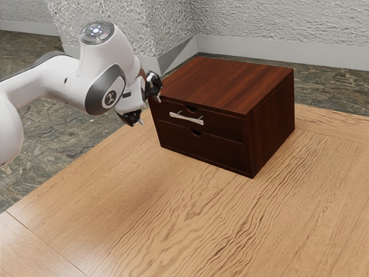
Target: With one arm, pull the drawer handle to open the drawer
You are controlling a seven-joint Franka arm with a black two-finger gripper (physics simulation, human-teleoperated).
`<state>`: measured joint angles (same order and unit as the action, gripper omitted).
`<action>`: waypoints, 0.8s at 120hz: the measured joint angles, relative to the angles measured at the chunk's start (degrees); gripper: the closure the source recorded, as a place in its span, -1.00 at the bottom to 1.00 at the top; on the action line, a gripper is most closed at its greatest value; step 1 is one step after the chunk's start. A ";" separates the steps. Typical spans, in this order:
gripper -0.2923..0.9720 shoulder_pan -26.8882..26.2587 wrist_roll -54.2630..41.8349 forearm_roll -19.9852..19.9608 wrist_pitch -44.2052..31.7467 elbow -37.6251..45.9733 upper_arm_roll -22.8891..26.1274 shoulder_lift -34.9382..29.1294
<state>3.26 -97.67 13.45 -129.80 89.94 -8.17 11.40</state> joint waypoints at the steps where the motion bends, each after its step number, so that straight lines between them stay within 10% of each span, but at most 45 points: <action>1: -0.30 0.01 -0.01 -0.01 -0.01 0.00 0.00 0.00; 96: -0.12 1.67 -0.56 -1.39 -0.13 -0.16 1.26 0.48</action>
<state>4.93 -98.24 12.06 -129.93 89.78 -6.91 11.89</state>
